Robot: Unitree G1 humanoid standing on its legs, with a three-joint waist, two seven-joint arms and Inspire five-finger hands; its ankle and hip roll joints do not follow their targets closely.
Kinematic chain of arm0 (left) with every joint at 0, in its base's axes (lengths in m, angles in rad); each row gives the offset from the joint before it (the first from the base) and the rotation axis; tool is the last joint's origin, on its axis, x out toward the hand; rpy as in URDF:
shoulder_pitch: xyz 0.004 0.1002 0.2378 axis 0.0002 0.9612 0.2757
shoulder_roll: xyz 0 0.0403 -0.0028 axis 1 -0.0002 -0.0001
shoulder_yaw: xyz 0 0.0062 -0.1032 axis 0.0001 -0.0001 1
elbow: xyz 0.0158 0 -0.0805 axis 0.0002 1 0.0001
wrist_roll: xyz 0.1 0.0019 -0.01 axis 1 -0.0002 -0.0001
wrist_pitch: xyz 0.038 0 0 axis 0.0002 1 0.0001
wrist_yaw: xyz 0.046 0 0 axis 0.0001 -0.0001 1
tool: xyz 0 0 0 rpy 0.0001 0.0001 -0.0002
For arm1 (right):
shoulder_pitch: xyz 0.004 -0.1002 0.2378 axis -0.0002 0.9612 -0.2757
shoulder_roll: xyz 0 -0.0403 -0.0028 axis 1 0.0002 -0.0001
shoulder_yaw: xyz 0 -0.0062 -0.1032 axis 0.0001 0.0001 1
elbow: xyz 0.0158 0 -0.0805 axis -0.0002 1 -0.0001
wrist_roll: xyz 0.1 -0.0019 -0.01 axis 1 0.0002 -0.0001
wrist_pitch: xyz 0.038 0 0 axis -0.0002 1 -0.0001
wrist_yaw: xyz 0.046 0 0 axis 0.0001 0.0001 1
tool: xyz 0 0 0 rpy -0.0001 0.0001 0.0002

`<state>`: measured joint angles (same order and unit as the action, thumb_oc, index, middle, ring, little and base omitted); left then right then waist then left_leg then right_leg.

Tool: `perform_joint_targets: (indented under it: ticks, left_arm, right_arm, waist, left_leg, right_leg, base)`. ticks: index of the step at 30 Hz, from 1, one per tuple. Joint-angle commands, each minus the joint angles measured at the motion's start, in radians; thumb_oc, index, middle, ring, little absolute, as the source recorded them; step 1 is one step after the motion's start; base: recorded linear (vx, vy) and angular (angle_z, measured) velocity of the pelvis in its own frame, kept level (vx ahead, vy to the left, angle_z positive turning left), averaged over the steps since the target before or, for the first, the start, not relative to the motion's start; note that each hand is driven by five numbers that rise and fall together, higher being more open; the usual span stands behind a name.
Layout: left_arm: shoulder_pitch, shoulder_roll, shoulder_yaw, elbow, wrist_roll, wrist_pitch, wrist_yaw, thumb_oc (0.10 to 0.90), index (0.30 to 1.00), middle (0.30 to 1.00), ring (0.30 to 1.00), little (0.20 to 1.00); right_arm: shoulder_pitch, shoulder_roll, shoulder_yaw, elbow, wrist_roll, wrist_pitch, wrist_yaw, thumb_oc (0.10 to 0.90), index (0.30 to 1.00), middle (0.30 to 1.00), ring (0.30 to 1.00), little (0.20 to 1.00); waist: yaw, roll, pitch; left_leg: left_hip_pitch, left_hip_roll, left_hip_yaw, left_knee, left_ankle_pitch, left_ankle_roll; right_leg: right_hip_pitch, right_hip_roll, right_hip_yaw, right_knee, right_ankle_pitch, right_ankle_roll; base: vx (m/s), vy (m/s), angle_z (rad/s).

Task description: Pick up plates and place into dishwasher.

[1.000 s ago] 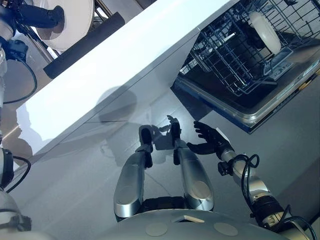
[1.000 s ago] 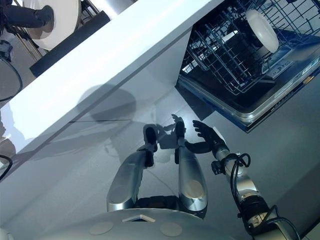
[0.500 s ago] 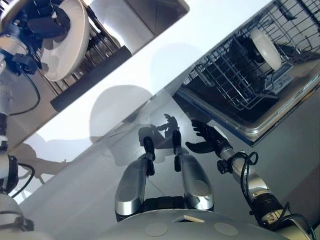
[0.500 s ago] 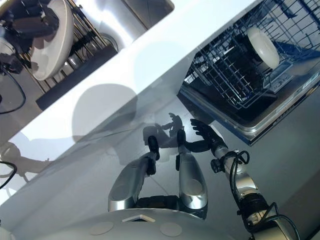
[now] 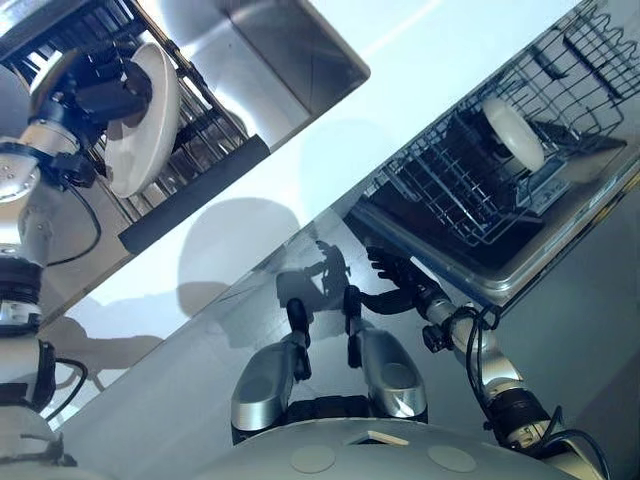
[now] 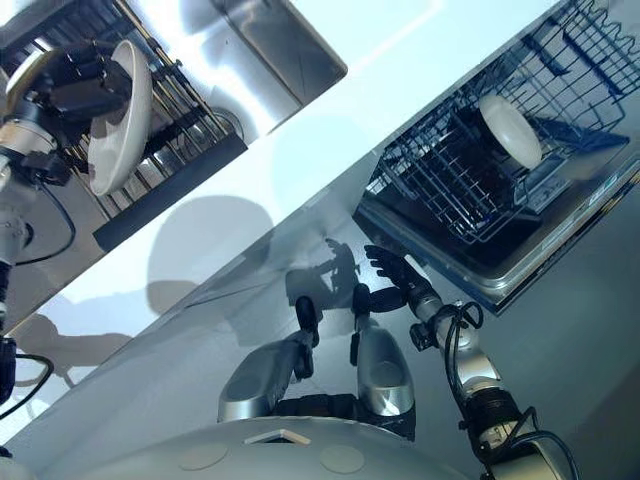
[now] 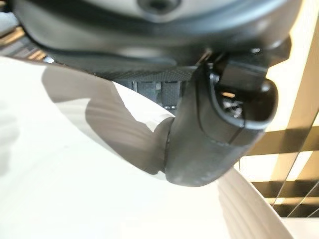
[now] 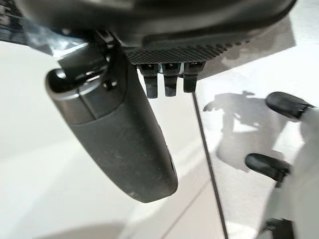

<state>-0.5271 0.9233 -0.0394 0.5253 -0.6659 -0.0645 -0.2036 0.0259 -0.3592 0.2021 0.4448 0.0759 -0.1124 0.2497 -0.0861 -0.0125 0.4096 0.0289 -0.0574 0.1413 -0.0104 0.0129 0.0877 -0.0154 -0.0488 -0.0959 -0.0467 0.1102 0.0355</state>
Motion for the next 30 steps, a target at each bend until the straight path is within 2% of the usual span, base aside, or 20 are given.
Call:
perform_joint_targets:
  ticks: [1, 4, 7, 8, 11, 12, 17, 26, 30]
  left_arm:
    - [0.037, -0.024, 0.142, -0.011, 0.149, -0.149, 0.192, 0.100, 0.300, 0.300, 0.300, 0.200]
    - [0.099, -0.011, 0.195, -0.003, 0.369, -0.197, 0.339, 0.100, 0.300, 0.300, 0.300, 0.200]
    - [0.155, 0.039, 0.210, -0.021, 0.665, -0.230, 0.502, 0.100, 0.300, 0.300, 0.300, 0.200]
    - [0.176, 0.078, 0.209, -0.035, 0.678, -0.227, 0.505, 0.100, 0.300, 0.300, 0.300, 0.200]
    - [0.219, 0.080, 0.223, -0.088, 0.733, -0.213, 0.513, 0.100, 0.300, 0.300, 0.300, 0.200]
    - [0.249, 0.073, 0.229, -0.123, 0.774, -0.206, 0.521, 0.100, 0.300, 0.300, 0.300, 0.200]
    - [0.310, 0.039, 0.238, -0.196, 0.804, -0.182, 0.506, 0.100, 0.300, 0.300, 0.300, 0.200]
    - [0.355, -0.026, 0.239, -0.265, 0.829, -0.161, 0.483, 0.100, 0.300, 0.300, 0.300, 0.200]
    - [0.355, -0.033, 0.226, -0.279, 0.857, -0.178, 0.515, 0.100, 0.300, 0.300, 0.300, 0.200]
  right_arm:
    - [0.099, -0.012, -0.042, -0.075, 0.025, -0.097, -0.004, 0.800, 0.900, 0.900, 0.900, 0.900]
    - [0.104, 0.000, -0.057, -0.111, 0.018, -0.100, -0.022, 0.800, 0.900, 0.900, 0.900, 0.900]
    - [0.104, -0.007, -0.065, -0.160, 0.019, -0.106, -0.050, 0.800, 0.900, 0.900, 0.900, 0.900]
    - [0.104, -0.013, -0.068, -0.178, 0.026, -0.113, -0.063, 0.800, 0.900, 0.900, 0.900, 0.900]
    - [0.112, -0.012, -0.080, -0.207, 0.035, -0.108, -0.069, 0.800, 0.900, 0.900, 0.900, 0.900]
    - [0.119, -0.004, -0.091, -0.222, 0.033, -0.101, -0.062, 0.800, 0.900, 0.900, 0.900, 0.900]
    - [0.138, 0.005, -0.104, -0.230, 0.023, -0.087, -0.048, 0.800, 0.900, 0.900, 0.900, 0.900]
    - [0.147, 0.005, -0.101, -0.233, 0.025, -0.068, -0.043, 0.800, 0.900, 0.900, 0.900, 0.900]
    - [0.148, -0.003, -0.098, -0.237, 0.033, -0.060, -0.042, 0.800, 0.900, 0.900, 0.900, 0.900]
  waist:
    - [0.004, 0.063, -0.180]
    - [0.014, 0.063, -0.210]
    - [0.024, 0.067, -0.231]
    - [0.026, 0.067, -0.238]
    - [0.029, 0.068, -0.249]
    - [0.028, 0.066, -0.257]
    - [0.025, 0.065, -0.279]
    - [0.018, 0.062, -0.304]
    - [0.013, 0.060, -0.311]
  left_leg:
    - [-0.011, -0.034, -0.051, -0.016, -0.013, -0.017]
    - [0.007, -0.035, -0.062, -0.023, -0.019, -0.022]
    - [0.024, -0.031, -0.069, -0.036, -0.020, -0.027]
    - [0.034, -0.028, -0.072, -0.047, -0.019, -0.029]
    - [0.050, -0.023, -0.074, -0.062, -0.018, -0.035]
    - [0.057, -0.022, -0.076, -0.067, -0.019, -0.036]
    - [0.073, -0.019, -0.075, -0.076, -0.024, -0.039]
    - [0.095, -0.015, -0.071, -0.077, -0.037, -0.041]
    - [0.100, -0.015, -0.070, -0.077, -0.039, -0.040]
  right_leg:
    - [-0.059, 0.019, -0.010, 0.143, -0.140, 0.044]
    - [-0.028, 0.018, -0.023, 0.128, -0.141, 0.041]
    - [-0.002, 0.019, -0.034, 0.115, -0.148, 0.036]
    - [0.008, 0.021, -0.038, 0.110, -0.152, 0.034]
    - [0.028, 0.025, -0.046, 0.099, -0.156, 0.034]
    - [0.037, 0.027, -0.047, 0.092, -0.157, 0.034]
    - [0.055, 0.033, -0.047, 0.077, -0.161, 0.034]
    - [0.086, 0.037, -0.046, 0.054, -0.166, 0.033]
    - [0.093, 0.038, -0.043, 0.048, -0.165, 0.034]
  base:
    - [0.05, -0.116, 0.09]
    - [0.04, -0.116, 0.01]
    - [0.01, -0.120, 0.12]
    - [-0.01, -0.118, 0.23]
    - [0.01, -0.112, 0.16]
    - [0.01, -0.079, 0.10]
    - [0.02, -0.048, 0.09]
    - [0.00, 0.000, 0.00]
    - [0.00, 0.000, 0.00]
